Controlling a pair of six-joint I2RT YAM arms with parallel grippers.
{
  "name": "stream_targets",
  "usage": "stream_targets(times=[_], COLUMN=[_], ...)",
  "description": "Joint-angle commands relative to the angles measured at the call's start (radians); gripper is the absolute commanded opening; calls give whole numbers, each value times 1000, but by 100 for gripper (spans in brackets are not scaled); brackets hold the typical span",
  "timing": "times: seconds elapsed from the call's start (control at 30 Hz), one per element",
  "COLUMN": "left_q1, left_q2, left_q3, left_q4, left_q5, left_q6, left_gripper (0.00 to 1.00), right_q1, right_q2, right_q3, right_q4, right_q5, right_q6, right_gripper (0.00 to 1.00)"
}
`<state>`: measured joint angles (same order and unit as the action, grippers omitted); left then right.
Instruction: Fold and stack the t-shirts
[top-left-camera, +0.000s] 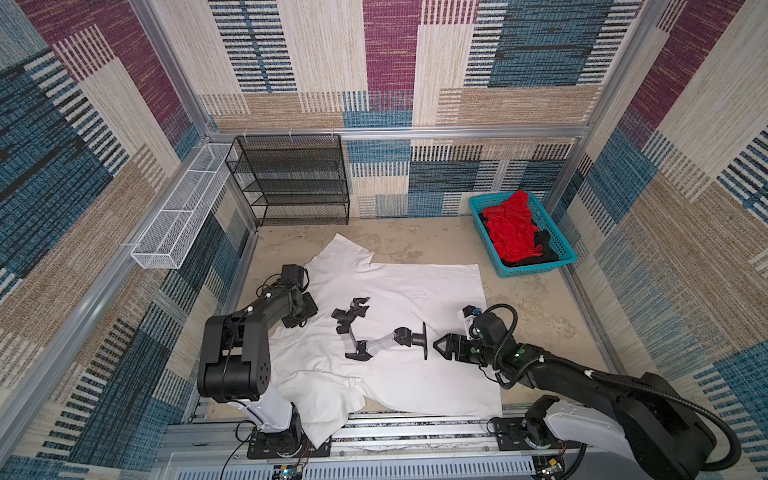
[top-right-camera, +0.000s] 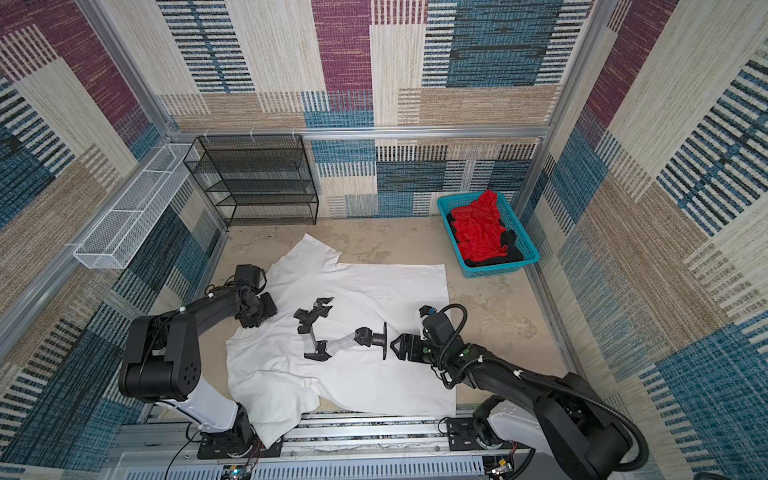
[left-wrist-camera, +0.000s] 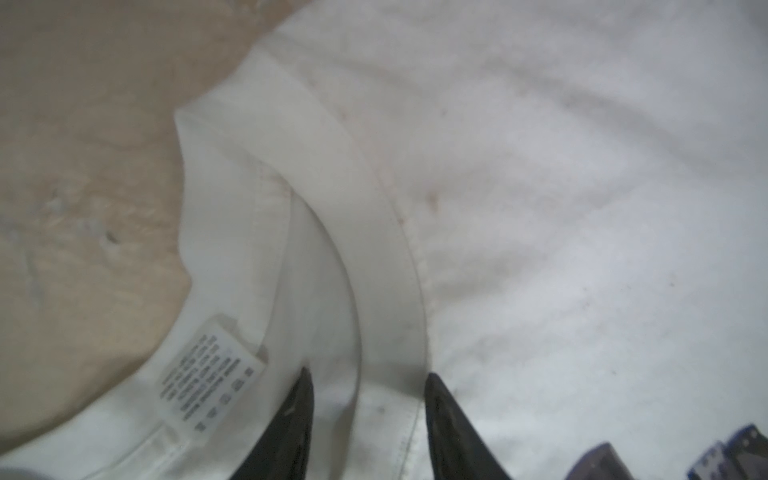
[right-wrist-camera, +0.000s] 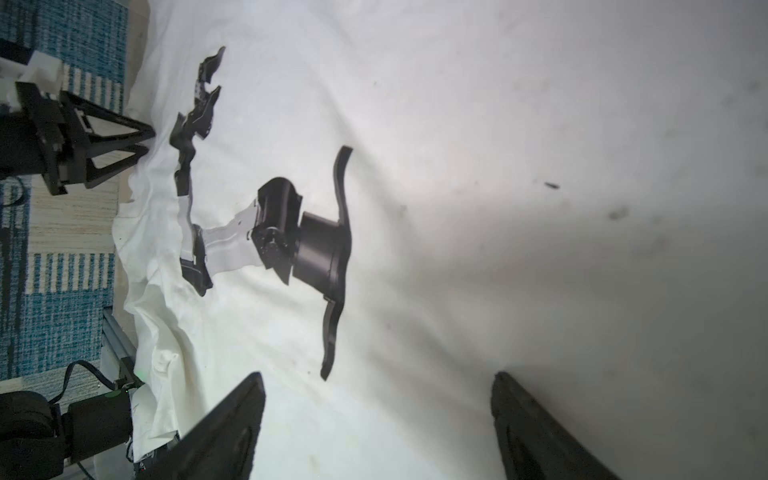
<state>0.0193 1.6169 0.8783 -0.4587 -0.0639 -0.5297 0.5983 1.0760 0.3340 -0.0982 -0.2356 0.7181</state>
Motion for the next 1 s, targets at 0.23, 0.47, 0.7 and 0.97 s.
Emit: stream_targets(times=[0.23, 0.47, 0.7, 0.97], left_q1=[1, -1, -5, -42], left_q2=[-22, 365, 635, 849], left_q3=[313, 708, 987, 1280], left_q4=[-192, -174, -144, -247], left_q5=[95, 205, 225, 215], left_q6=[121, 197, 184, 234], left_gripper=[46, 42, 39, 39], right_q1=[-167, -213, -259, -290], right_q2=[148, 461, 542, 600], right_q3=[415, 648, 683, 684], right_q4=[-268, -164, -116, -84], right_q5=[182, 246, 274, 222], right_q6=[-227, -355, -398, -410], right_gripper=[96, 90, 86, 86])
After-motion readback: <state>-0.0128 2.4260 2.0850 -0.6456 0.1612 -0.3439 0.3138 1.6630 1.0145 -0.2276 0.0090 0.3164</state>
